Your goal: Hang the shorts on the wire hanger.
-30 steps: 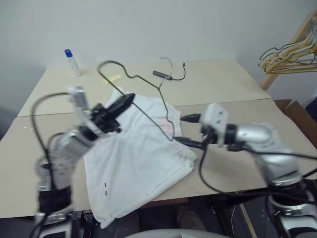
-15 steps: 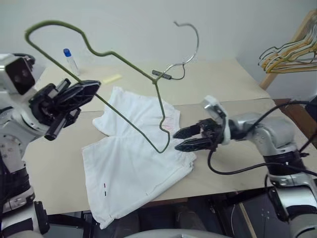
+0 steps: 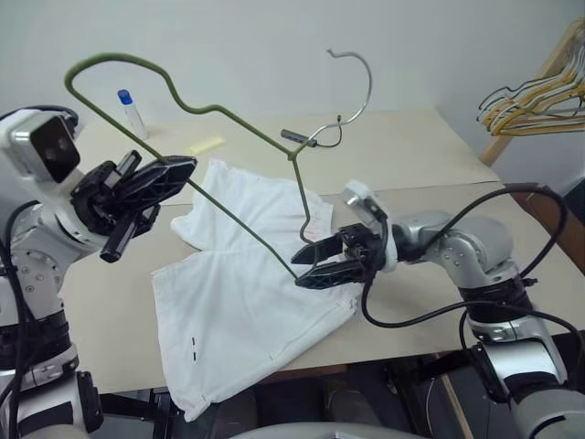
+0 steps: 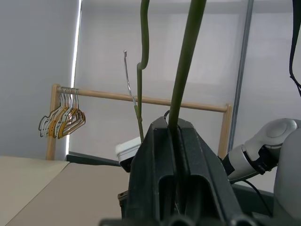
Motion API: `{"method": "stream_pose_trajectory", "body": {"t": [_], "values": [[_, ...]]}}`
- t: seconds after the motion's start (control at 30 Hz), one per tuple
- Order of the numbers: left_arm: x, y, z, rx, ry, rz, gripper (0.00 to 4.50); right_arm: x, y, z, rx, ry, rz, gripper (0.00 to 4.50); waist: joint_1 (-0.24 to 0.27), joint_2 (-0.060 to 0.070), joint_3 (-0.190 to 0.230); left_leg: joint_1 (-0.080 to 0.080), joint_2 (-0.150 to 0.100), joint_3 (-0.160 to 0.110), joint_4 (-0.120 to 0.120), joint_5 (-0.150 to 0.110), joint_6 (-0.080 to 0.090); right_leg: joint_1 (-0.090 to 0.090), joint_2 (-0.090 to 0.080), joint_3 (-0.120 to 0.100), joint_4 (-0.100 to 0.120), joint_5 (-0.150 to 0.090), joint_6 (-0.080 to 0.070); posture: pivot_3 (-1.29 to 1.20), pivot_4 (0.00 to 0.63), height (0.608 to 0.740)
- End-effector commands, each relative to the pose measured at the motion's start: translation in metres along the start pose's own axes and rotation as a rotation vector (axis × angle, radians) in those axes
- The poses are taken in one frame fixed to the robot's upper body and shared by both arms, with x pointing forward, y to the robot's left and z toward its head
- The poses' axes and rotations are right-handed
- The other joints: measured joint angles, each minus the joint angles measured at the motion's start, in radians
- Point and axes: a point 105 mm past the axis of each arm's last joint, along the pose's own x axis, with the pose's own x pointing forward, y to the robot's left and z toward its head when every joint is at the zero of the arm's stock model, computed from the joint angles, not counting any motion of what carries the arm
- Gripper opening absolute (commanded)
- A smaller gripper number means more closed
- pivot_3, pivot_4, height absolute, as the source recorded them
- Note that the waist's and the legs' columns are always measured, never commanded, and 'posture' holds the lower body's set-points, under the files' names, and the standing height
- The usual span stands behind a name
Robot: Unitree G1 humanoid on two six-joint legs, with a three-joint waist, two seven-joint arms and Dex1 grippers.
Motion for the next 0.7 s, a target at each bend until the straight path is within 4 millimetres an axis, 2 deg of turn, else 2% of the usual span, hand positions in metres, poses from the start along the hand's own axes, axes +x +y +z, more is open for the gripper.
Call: {"method": "stream_pose_trajectory", "body": {"t": [0.03,0.1,0.43,0.47,0.6,0.7], "values": [[-0.001,-0.002,0.005,0.042,-0.005,-0.007,0.00,0.001,0.006,0.008,-0.035,-0.014,0.011,3.73,0.000,0.000,0.000,0.000,0.000,0.000,0.000,0.000,0.000,0.000,0.000,0.000,0.000,0.000,0.000,0.04,0.000,0.740],[-0.001,-0.001,0.005,0.044,-0.006,-0.002,0.00,0.001,0.004,0.006,-0.029,-0.010,0.001,3.37,0.000,0.000,0.000,0.000,0.000,0.000,0.000,0.000,0.000,0.000,0.000,0.000,0.000,0.000,0.000,0.04,0.000,0.740],[-0.004,0.007,-0.004,0.045,0.016,0.045,0.00,0.005,0.001,0.002,-0.021,-0.009,-0.022,0.18,0.000,0.000,0.000,0.000,0.000,0.000,0.000,0.000,0.000,0.000,0.000,0.000,0.000,0.000,0.000,0.04,0.000,0.740],[-0.005,0.008,-0.005,0.050,0.020,0.052,0.00,0.005,0.001,0.002,-0.021,-0.010,-0.020,0.01,-0.001,0.000,0.000,0.000,0.000,0.000,0.000,0.000,0.000,0.000,0.000,0.000,0.000,0.000,0.000,0.04,0.000,0.740],[-0.008,0.014,-0.014,0.045,0.038,0.093,0.00,0.009,0.000,0.000,-0.021,-0.006,-0.027,0.01,-0.001,0.000,0.000,0.000,0.000,0.000,0.000,0.000,0.000,0.000,0.000,0.000,0.000,0.000,0.000,0.04,0.000,0.740],[-0.011,0.018,-0.030,0.000,0.111,0.120,0.69,0.009,-0.001,0.001,-0.020,-0.014,-0.034,0.00,-0.001,0.000,0.000,0.000,0.000,0.000,0.000,0.000,0.000,0.000,0.000,0.000,0.000,0.000,0.000,0.04,0.000,0.740]]}}
